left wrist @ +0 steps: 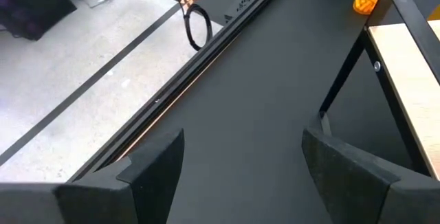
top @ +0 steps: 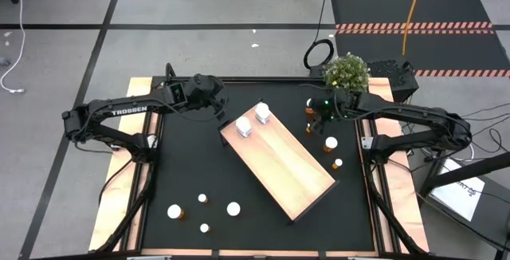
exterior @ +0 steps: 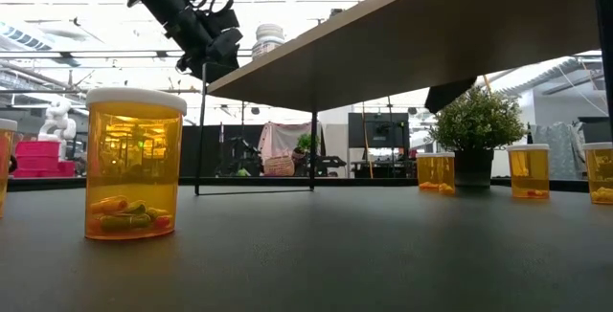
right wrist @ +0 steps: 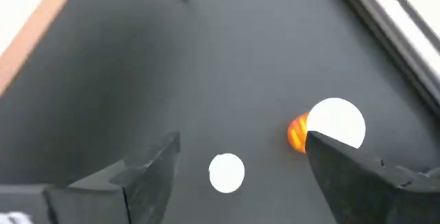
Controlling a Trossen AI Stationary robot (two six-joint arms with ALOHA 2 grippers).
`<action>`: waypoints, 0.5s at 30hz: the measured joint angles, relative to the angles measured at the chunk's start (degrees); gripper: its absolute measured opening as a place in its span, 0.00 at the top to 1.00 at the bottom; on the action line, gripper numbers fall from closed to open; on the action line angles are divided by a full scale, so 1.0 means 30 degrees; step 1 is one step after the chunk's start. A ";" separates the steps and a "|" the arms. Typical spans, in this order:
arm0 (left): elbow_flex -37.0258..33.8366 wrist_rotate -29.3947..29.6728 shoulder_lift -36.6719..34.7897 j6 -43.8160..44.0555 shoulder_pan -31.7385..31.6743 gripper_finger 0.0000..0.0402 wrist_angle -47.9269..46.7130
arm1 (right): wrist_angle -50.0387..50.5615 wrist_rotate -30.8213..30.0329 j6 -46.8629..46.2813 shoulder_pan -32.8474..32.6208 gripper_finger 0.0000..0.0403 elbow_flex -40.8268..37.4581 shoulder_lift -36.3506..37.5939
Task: Pick and place medicine bottles onto shelf by color
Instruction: Put the small orange pill bottle on the shelf
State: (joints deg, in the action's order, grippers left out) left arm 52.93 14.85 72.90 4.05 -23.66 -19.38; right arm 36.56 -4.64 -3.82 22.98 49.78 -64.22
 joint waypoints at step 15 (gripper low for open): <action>0.0000 -0.0515 0.0000 0.0335 0.0189 0.26 -0.0007 | 0.0674 0.0046 -0.0862 0.0087 0.28 0.0000 -0.2763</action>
State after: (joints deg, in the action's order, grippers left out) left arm 52.93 13.30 72.90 5.06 -23.09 -19.40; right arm 38.58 -4.51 -6.41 23.24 49.78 -72.51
